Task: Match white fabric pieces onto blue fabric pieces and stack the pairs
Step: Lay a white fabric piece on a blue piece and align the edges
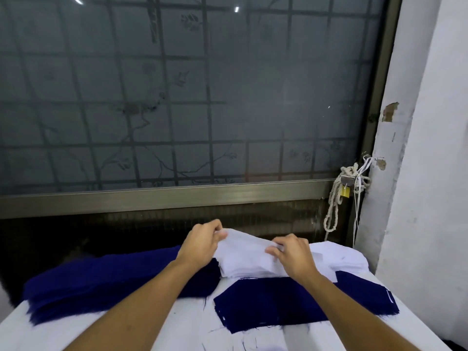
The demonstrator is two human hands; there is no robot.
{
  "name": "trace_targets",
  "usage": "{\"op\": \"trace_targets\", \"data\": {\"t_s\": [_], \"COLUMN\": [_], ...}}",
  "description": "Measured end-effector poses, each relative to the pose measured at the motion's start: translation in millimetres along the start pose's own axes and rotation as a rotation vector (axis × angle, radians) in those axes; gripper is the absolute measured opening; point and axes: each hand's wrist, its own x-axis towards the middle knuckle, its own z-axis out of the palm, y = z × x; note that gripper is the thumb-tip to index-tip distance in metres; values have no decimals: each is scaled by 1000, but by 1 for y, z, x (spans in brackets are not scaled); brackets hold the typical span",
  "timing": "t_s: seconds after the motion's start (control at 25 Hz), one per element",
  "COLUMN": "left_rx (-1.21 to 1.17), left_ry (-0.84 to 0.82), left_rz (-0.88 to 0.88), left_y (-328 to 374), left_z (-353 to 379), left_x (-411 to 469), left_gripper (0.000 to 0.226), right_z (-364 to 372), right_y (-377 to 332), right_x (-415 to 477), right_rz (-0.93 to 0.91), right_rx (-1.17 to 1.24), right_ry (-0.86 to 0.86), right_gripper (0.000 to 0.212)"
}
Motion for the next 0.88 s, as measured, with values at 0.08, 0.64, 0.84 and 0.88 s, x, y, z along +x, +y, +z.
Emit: {"op": "trace_targets", "data": {"t_s": [0.08,0.64,0.84,0.88], "left_rx": [-23,8,-27,-35], "left_ry": [47,123,120,107], "left_rz": [-54,-350,-440,-468], "left_y": [-13,-104,-135,-139], "left_z": [-26,-109,-92,-86], "left_x": [-16,-162,-217,-226], "left_gripper": [25,25,35,37], "right_z": [-13,-22,-15,-12], "right_y": [-9,-21,2,4], "right_x": [-13,-118,-163,-173], "right_rz": [-3,161,232,256], "right_rx": [53,153,207,214], "right_ry": [-27,-260,-220,-202], "right_gripper": [16,31,39,39]}}
